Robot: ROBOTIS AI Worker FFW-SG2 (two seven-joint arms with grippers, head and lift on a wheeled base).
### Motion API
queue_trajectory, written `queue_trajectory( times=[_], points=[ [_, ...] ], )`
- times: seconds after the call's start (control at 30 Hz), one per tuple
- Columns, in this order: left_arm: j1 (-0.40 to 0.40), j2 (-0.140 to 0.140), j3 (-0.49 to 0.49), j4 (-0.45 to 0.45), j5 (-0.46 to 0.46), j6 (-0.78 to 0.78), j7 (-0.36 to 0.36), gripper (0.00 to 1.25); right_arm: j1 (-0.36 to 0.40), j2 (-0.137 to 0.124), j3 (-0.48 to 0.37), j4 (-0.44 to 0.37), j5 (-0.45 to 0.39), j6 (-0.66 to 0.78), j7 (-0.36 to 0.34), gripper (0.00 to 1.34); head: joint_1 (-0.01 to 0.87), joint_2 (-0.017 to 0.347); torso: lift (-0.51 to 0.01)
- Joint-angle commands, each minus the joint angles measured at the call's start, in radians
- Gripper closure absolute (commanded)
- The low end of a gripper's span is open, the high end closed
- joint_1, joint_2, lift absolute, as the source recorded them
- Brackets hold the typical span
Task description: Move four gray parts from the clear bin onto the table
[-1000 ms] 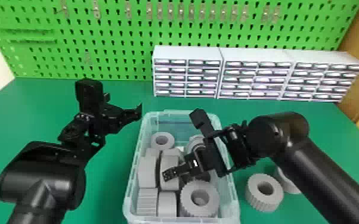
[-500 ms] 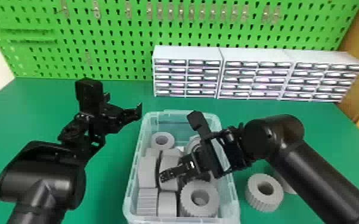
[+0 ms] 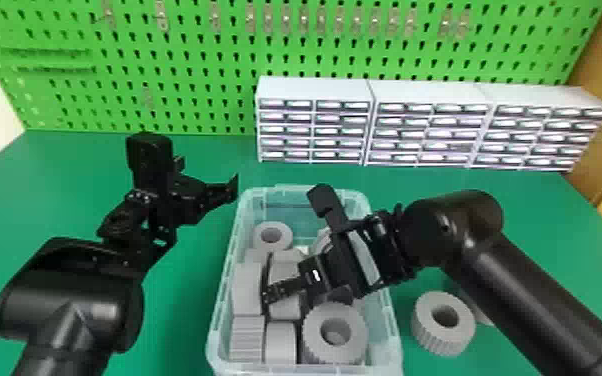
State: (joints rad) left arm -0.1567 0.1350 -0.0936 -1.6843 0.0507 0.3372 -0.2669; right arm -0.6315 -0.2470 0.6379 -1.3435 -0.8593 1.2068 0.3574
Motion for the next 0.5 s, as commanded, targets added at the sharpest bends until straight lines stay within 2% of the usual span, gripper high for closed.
queue_trajectory(
  times=[0.0,0.17,0.2,0.33,0.47],
  points=[
    [0.002,0.0,0.0,0.0,0.0,0.0,0.0,0.13,0.001,0.0,0.0,0.0,0.003,-0.007,0.0,0.68,0.686,0.026,-0.05],
    [0.002,0.0,0.002,0.0,0.0,0.0,-0.002,0.13,0.013,-0.006,0.005,-0.02,0.016,-0.055,0.002,1.15,0.686,0.026,-0.05],
    [0.003,0.0,0.003,0.0,0.0,0.0,-0.003,0.13,0.018,-0.006,0.0,-0.026,0.023,-0.062,0.002,1.19,0.686,0.026,-0.05],
    [0.002,0.0,0.008,0.0,-0.005,0.0,-0.012,0.13,0.022,-0.006,-0.007,-0.054,0.062,-0.07,0.002,1.2,0.686,0.026,-0.05],
    [-0.003,-0.002,0.005,0.0,-0.012,0.002,-0.021,0.13,0.026,-0.006,-0.012,-0.057,0.062,-0.07,0.002,1.2,0.686,0.026,-0.05]
  ],
)
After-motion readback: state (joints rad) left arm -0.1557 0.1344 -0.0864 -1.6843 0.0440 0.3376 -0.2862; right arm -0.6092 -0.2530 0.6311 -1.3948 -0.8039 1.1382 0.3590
